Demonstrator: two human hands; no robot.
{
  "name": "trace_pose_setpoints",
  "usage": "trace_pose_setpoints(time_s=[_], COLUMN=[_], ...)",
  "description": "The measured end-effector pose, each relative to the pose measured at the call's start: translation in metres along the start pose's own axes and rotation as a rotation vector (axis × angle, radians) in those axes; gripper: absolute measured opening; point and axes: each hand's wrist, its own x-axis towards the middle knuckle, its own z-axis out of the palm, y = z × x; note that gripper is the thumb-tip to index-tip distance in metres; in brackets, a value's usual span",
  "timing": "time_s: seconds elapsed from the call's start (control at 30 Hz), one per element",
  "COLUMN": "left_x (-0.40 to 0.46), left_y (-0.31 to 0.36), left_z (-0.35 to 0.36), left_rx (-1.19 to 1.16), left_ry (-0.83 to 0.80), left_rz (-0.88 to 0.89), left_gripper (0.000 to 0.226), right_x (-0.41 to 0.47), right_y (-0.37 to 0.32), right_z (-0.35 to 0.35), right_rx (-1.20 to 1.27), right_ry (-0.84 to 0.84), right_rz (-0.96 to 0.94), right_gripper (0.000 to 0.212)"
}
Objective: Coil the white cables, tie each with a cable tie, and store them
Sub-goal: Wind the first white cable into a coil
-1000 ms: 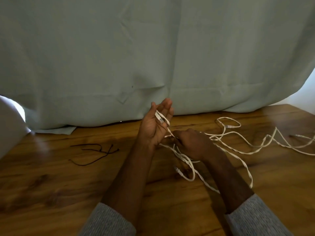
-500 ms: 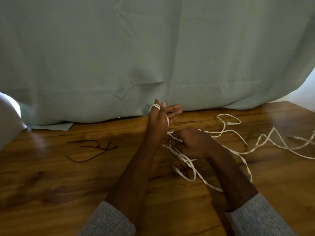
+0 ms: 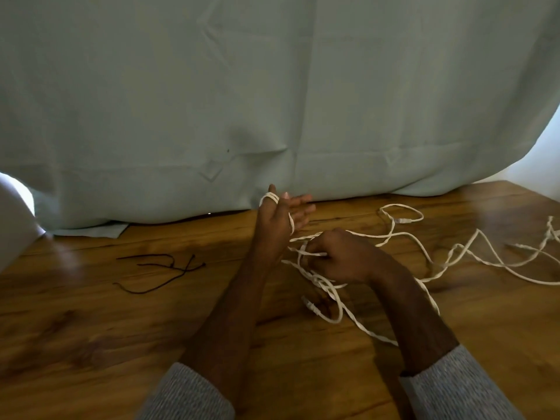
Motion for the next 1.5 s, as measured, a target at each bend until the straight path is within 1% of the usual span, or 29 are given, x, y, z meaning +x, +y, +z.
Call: trace_pose_setpoints(time_s=[0.07, 0.13, 0.17, 0.2, 0.23, 0.3, 0.37, 0.47, 0.53, 0.6, 0.67, 0.73, 0.8, 0.87, 0.93, 0.97, 1.07, 1.13, 1.17, 1.23, 1.3, 1.4, 1.5], left_x=[-0.003, -0.007, -0.008, -0.008, -0.009, -0.011, -0.013, -0.014, -0.012, -0.011, -0.012, -0.013, -0.014, -0.016, -0.015, -0.014, -0.01, -0.008, -0.007, -0.005, -0.003, 0.003, 0.005], left_y=[-0.008, -0.012, -0.011, -0.011, -0.01, -0.005, -0.001, 0.001, 0.004, 0.007, 0.007, 0.007, 0.009, 0.013, 0.017, 0.018, 0.019, 0.019, 0.019, 0.021, 0.023, 0.021, 0.016], left_z=[-0.005, -0.008, -0.01, -0.011, -0.012, -0.011, -0.011, -0.019, -0.024, -0.026, -0.027, -0.025, -0.024, -0.024, -0.024, -0.023, -0.02, -0.019, -0.018, -0.016, -0.013, -0.014, -0.016], left_rx=[0.244, 0.531, 0.637, 0.698, 0.728, 0.68, 0.588, 0.345, 0.205, 0.104, 0.002, -0.095, -0.2, -0.327, -0.447, -0.499, -0.656, -0.736, -0.758, -0.77, -0.71, -0.63, -0.556], left_ry=[-0.033, -0.048, -0.067, -0.096, -0.116, -0.195, -0.325, -0.517, -0.604, -0.692, -0.757, -0.806, -0.832, -0.842, -0.826, -0.791, -0.593, -0.476, -0.434, -0.351, -0.27, -0.172, -0.11], left_rz=[0.049, 0.122, 0.139, 0.124, 0.075, -0.076, -0.19, -0.375, -0.508, -0.585, -0.604, -0.577, -0.523, -0.473, -0.418, -0.379, -0.27, -0.247, -0.244, -0.239, -0.203, -0.163, -0.137], left_gripper=[0.051, 0.038, 0.027, 0.023, 0.031, 0.044, 0.053, 0.072, 0.073, 0.069, 0.067, 0.067, 0.065, 0.062, 0.062, 0.063, 0.063, 0.061, 0.057, 0.049, 0.048, 0.047, 0.034], right_x=[-0.003, -0.007, -0.008, -0.009, -0.01, -0.012, -0.012, -0.01, -0.008, -0.006, -0.004, -0.003, -0.003, -0.001, 0.001, 0.002, 0.004, 0.006, 0.007, 0.008, 0.008, 0.008, 0.008], right_y=[0.003, 0.006, 0.01, 0.013, 0.016, 0.018, 0.017, 0.016, 0.019, 0.021, 0.022, 0.023, 0.022, 0.025, 0.025, 0.024, 0.015, 0.01, 0.008, 0.004, 0.001, -0.001, -0.003], right_z=[-0.004, -0.008, -0.009, -0.011, -0.013, -0.015, -0.017, -0.014, -0.009, -0.006, -0.002, -0.001, 0.002, 0.007, 0.011, 0.012, 0.012, 0.012, 0.012, 0.014, 0.015, 0.014, 0.013], right_rx=[0.028, 0.03, 0.035, 0.048, 0.069, 0.119, 0.152, 0.143, 0.122, 0.091, 0.059, 0.041, 0.044, -0.002, -0.058, -0.075, -0.11, -0.136, -0.169, -0.245, -0.277, -0.264, -0.231], right_ry=[0.07, 0.183, 0.231, 0.271, 0.307, 0.377, 0.424, 0.483, 0.516, 0.528, 0.538, 0.522, 0.437, 0.323, 0.18, 0.113, -0.052, -0.108, -0.131, -0.159, -0.151, -0.117, -0.09], right_rz=[-0.006, -0.003, -0.001, -0.001, -0.009, -0.047, -0.092, -0.12, -0.101, -0.068, -0.038, -0.006, 0.046, 0.113, 0.183, 0.198, 0.23, 0.237, 0.232, 0.213, 0.18, 0.136, 0.092], right_gripper=[0.009, 0.012, 0.011, 0.009, 0.008, 0.007, 0.006, 0.013, 0.02, 0.028, 0.031, 0.028, 0.026, 0.031, 0.034, 0.036, 0.04, 0.036, 0.034, 0.033, 0.034, 0.033, 0.032])
